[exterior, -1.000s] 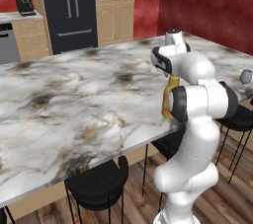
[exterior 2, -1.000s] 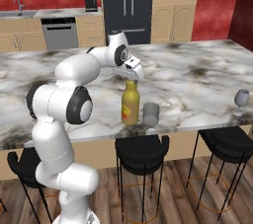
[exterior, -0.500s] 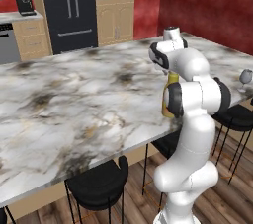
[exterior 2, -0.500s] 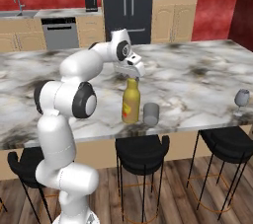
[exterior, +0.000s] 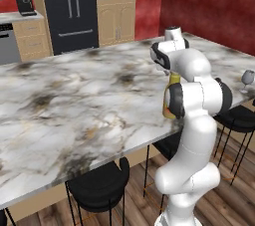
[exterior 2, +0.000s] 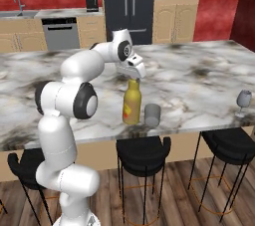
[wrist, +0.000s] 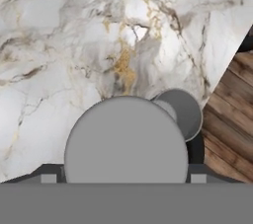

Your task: There is a wine glass and glass cup on the dining counter. Place the wine bottle next to the wine glass and the juice bottle next to the glass cup.

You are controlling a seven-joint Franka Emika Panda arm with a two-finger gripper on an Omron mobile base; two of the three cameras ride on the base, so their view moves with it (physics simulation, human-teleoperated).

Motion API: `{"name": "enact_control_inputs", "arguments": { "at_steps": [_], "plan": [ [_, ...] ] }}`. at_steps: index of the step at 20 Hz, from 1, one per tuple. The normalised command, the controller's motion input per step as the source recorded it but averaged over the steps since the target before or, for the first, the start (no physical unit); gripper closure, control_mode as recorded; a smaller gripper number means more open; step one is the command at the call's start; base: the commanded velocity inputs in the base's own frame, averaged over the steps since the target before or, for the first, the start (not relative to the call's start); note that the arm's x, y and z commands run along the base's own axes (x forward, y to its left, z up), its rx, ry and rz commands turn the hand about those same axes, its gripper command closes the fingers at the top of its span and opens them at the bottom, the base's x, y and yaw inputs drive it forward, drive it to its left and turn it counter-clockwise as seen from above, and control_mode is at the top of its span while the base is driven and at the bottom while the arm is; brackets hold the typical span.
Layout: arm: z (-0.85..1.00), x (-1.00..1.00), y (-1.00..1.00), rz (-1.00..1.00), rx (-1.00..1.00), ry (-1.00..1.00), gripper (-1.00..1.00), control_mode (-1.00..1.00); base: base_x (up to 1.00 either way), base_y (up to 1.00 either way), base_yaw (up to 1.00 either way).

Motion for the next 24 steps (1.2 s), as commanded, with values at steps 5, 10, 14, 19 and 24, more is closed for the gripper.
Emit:
{"name": "enact_control_inputs", "arguments": {
  "at_steps": [5, 10, 14, 19, 24],
  "plan": [
    [-0.36, -0.27, 0.0, -0.06, -0.05, 0.0, 1.0, -1.0, 0.0, 0.0, 0.0],
    [-0.38, -0.23, 0.01, -0.07, -0.06, -0.01, 1.0, -1.0, 0.0, 0.0, 0.0],
    [-0.35, -0.15, 0.0, -0.08, -0.06, 0.0, 1.0, -1.0, 0.0, 0.0, 0.0],
    [-0.41, -0.25, 0.0, -0.06, -0.06, 0.0, -1.0, -1.0, 0.0, 0.0, 0.0],
    [-0.37, -0.23, -0.01, -0.06, -0.03, 0.0, -1.0, -1.0, 0.0, 0.0, 0.0]
  ]
}}
